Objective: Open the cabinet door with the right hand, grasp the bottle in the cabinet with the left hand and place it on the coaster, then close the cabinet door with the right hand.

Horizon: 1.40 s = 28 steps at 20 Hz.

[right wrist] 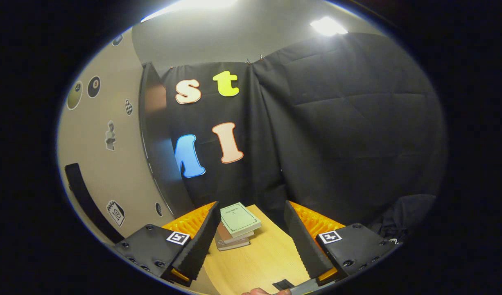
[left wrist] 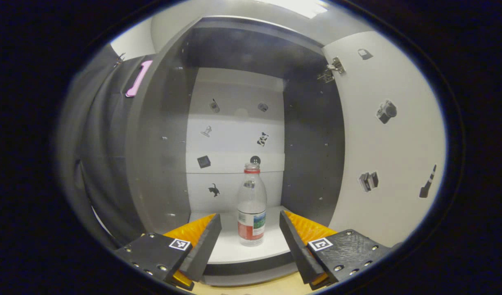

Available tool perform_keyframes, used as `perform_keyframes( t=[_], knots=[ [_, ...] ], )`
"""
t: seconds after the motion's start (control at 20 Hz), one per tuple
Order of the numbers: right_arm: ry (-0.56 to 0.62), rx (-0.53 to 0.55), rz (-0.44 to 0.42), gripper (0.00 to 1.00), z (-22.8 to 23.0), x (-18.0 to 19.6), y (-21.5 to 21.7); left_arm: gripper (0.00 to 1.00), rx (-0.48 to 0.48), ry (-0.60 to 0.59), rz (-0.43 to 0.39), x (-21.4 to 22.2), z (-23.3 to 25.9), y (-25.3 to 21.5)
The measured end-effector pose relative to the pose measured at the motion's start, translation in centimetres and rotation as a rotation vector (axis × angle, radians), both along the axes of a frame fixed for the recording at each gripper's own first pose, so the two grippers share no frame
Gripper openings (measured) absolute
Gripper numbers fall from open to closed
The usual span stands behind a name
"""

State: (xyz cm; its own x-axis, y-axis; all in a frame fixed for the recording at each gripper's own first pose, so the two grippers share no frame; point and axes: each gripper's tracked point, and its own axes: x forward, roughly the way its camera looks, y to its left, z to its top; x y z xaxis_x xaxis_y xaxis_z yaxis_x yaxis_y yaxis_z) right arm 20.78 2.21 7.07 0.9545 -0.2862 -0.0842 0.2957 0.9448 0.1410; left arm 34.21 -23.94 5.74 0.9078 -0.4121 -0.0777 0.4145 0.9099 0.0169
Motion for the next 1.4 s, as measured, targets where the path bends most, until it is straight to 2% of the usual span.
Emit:
perform_keyframes(
  t=[0.15,0.3,0.55,0.75,0.9,1.05,1.1,1.25,1.35,1.4],
  knots=[
    [0.003,0.017,-0.014,0.98,-0.6,1.1,-1.3,0.86,-0.011,0.049,0.0,2.9,-1.7,-1.2],
    [0.023,0.036,-0.01,0.98,-1.5,1.9,-1.9,0.88,0.014,0.075,0.007,5.1,-2.8,-2.0],
    [0.036,0.031,-0.022,0.98,-1.6,3.2,-2.7,0.86,0.039,0.075,0.001,7.5,-4.1,-3.7],
    [0.038,0.029,-0.024,0.98,-1.9,3.9,-3.2,0.88,0.082,0.042,0.043,9.6,-4.3,-3.7],
    [0.069,0.045,-0.02,0.98,-3.0,4.2,-3.5,0.88,0.072,0.048,0.028,10.6,-4.4,-4.4],
    [0.074,0.053,-0.012,0.98,-3.3,5.0,-3.5,0.86,0.062,0.061,0.046,11.5,-5.2,-4.3],
    [0.075,0.05,-0.008,0.98,-3.3,5.2,-3.5,0.88,0.052,0.066,0.055,11.7,-5.3,-4.3],
    [0.089,0.035,0.011,0.98,-3.7,5.9,-3.3,0.86,0.022,0.081,0.048,11.5,-5.6,-4.3],
    [0.095,0.029,0.022,0.98,-3.7,6.4,-3.3,0.75,0.026,0.086,0.034,11.5,-5.7,-4.6],
    [0.094,0.032,0.03,0.98,-3.6,6.6,-3.1,0.75,0.025,0.089,0.029,11.4,-5.7,-4.6]
  ],
)
